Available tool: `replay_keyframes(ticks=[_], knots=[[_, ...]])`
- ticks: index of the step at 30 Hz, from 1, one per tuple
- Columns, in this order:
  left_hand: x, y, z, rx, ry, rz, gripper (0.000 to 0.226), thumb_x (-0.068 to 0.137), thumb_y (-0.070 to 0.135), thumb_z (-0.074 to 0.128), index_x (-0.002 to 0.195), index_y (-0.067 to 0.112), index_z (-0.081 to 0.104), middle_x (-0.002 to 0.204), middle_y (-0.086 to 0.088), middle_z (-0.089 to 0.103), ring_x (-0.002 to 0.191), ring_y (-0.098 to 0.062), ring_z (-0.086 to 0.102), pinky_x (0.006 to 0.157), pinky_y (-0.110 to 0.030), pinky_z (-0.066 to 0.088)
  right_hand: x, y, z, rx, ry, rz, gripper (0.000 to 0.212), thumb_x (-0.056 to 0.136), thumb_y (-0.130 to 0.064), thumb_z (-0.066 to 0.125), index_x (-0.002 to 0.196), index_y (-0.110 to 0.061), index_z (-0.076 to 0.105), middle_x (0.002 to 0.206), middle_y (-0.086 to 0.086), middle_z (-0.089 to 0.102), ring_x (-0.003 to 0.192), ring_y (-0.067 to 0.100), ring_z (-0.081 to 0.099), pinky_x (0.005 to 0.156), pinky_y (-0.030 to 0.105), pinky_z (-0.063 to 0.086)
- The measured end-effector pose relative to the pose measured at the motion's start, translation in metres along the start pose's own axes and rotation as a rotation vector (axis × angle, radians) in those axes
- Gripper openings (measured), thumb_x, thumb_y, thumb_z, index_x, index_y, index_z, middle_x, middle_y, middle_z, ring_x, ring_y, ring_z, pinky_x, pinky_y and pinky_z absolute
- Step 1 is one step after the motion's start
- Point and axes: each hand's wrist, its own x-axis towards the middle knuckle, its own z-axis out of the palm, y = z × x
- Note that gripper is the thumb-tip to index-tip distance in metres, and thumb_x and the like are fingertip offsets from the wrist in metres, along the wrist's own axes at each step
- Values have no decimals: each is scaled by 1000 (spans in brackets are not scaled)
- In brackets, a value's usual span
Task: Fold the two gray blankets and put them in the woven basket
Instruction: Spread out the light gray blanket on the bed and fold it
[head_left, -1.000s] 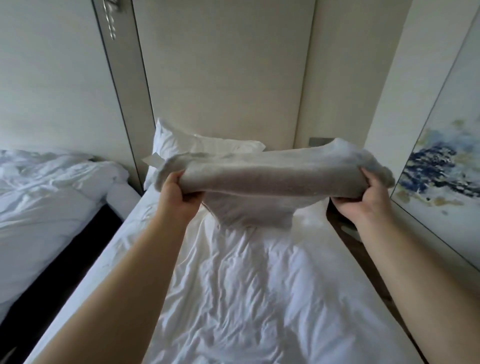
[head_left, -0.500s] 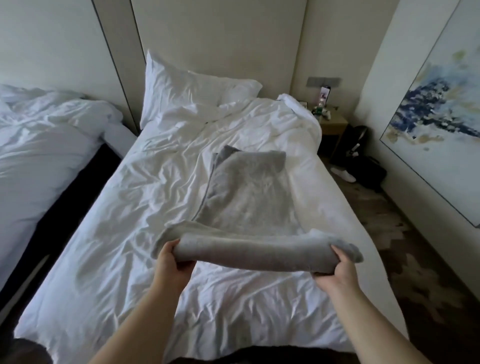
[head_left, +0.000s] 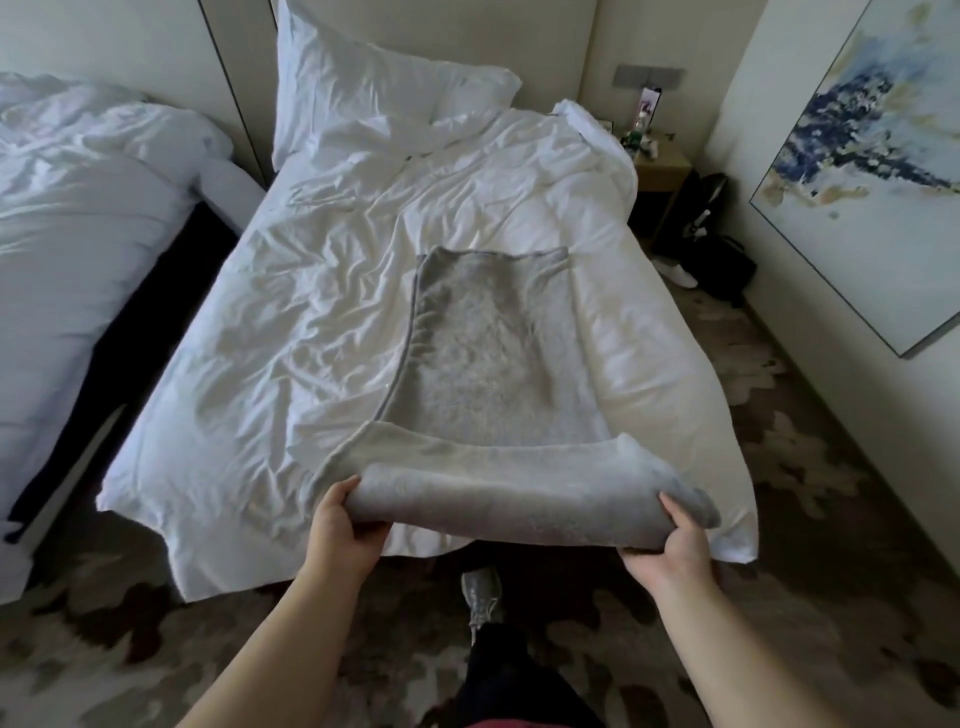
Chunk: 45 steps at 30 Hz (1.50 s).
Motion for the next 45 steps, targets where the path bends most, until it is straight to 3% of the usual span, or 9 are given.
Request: replay_keyframes(ticks=[11, 16, 21, 25, 29, 32, 37, 40, 45], knots=[[32, 30, 59, -79, 24, 35, 46, 82, 17, 67, 122, 6, 47, 106, -19, 59, 95, -34, 60, 80, -42, 52, 23, -18, 65, 94, 31, 3, 10, 89, -20, 60, 92, -13, 54, 103, 15, 63, 96, 32, 61, 92, 46, 48], [78, 53, 130, -80, 40, 45, 26, 82, 22, 68, 97, 4, 56, 95, -14, 59, 84, -27, 58, 73, -41, 51, 79, -35, 128, 125, 82, 67, 13, 85, -21, 66, 96, -17, 60, 102, 10, 64, 93, 28, 62, 71, 41, 50], [165, 78, 194, -60, -83, 101, 34, 92, 36, 56, 121, 19, 48, 107, -4, 54, 102, -20, 55, 103, -41, 41, 180, -50, 205, 167, 54, 80, 31, 89, -43, 59, 90, -12, 56, 82, 4, 57, 71, 15, 55, 68, 28, 45], [250, 74, 204, 365, 54, 26, 12, 95, 32, 47, 94, 25, 58, 92, 1, 51, 76, -14, 50, 77, -34, 41, 273, -29, 224, -36, 140, 222, 38, 92, -43, 55, 96, -6, 52, 89, 9, 53, 77, 18, 56, 67, 29, 46], [301, 53, 189, 511, 148, -153, 48, 95, 30, 50, 140, 12, 46, 134, -13, 54, 105, -25, 58, 89, -33, 44, 321, 8, 199, -221, 283, 371, 36, 94, -38, 52, 113, -9, 47, 89, 10, 50, 76, 21, 54, 66, 30, 49], [316, 47, 174, 508, 244, -156, 50, 94, 26, 53, 141, 15, 43, 118, -7, 60, 106, -18, 56, 82, -31, 43, 333, 20, 181, -300, 324, 370, 20, 96, -34, 50, 101, -14, 51, 93, 7, 53, 79, 19, 55, 63, 30, 50], [305, 43, 147, 752, 451, 54, 50, 81, 4, 69, 128, 11, 56, 90, -17, 66, 57, -16, 52, 56, -25, 46, 324, 24, 152, -449, 399, 358, 18, 98, -27, 50, 86, -13, 52, 87, 2, 52, 75, 14, 51, 55, 26, 49], [292, 34, 121, 915, 597, 31, 63, 71, 16, 81, 127, 6, 54, 114, -20, 63, 88, -30, 62, 83, -37, 52, 311, 34, 128, -566, 504, 379, 24, 96, -26, 55, 76, -14, 49, 74, 2, 44, 61, 13, 43, 43, 24, 44], [286, 12, 101, 333, 494, -380, 67, 73, 43, 78, 125, 16, 45, 127, -11, 51, 121, -31, 50, 95, -44, 43, 310, 55, 104, -414, 456, 376, 24, 91, -33, 60, 105, -14, 56, 101, 9, 58, 89, 26, 56, 78, 35, 48]])
